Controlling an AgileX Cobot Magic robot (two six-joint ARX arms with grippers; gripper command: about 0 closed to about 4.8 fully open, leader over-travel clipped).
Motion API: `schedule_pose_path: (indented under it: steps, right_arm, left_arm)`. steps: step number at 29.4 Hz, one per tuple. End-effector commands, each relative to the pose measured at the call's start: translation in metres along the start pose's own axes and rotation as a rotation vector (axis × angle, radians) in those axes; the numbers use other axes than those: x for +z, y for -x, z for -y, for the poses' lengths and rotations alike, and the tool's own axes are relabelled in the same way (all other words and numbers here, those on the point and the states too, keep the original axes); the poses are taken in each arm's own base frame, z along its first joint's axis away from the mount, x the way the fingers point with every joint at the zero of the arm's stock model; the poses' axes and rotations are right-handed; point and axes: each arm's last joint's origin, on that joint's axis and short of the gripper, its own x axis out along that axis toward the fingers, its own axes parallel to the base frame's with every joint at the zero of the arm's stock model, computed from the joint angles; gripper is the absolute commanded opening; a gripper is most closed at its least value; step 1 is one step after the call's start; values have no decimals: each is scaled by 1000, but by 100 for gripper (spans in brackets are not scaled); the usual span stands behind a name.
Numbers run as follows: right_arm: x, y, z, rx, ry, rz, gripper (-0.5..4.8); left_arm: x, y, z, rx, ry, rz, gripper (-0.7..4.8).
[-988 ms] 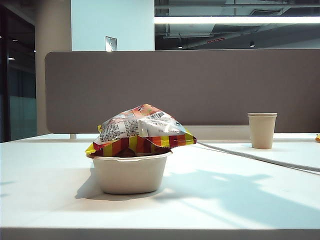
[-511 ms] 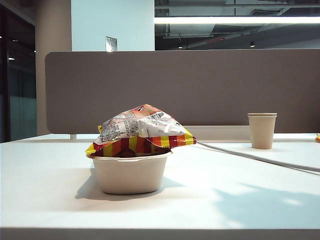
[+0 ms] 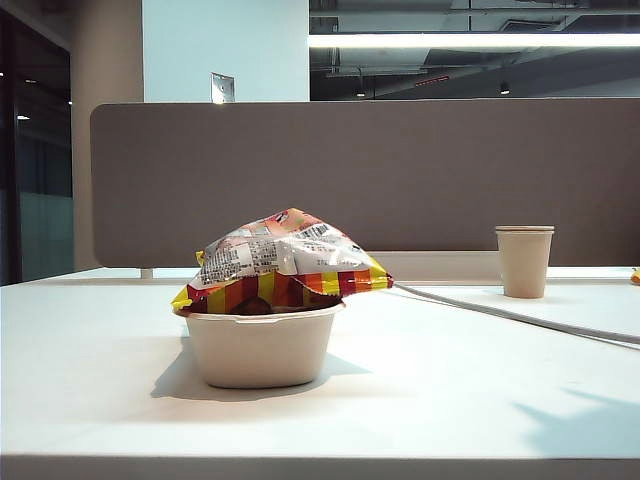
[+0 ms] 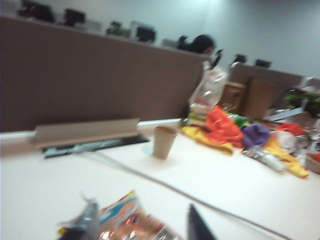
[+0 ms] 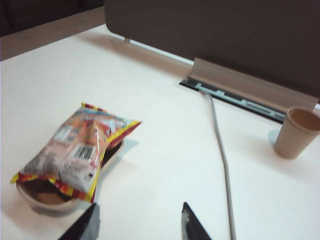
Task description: Pick up a bag of chips and put them in the box.
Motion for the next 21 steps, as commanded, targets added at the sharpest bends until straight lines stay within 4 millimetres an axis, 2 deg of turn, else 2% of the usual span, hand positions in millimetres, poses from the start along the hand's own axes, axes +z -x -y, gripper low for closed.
schedule_pose_path:
  steps: [1,4,8,9,10,12,19,21]
  right_arm:
    - [-15,2,-1,-1,-17,15,209]
    - [-42,0,-2,2,-18,31,198]
    - [-57,-3,-5,45,-21,73,198]
    - [-60,-4,-6,57,-21,82,198]
    - [-68,-9,-7,82,-21,98,198]
    - [-78,-16,-9,105,-22,98,198]
    - [-104,-38,-13,106,-41,144,197]
    - [-107,-40,-14,105,-44,170,160]
  left_arm:
    - [-2,1,-2,66,-25,-15,204]
    - [-1,1,-5,185,-38,12,204]
    - [-1,2,-6,208,-36,11,200]
    - [-2,2,-6,209,-34,8,187]
    - [-3,2,-6,211,-30,-1,142]
    - [-4,2,-7,214,-25,-13,116]
    - [-9,1,-8,215,-46,-24,114]
    - [-14,-1,-10,217,-42,-31,80]
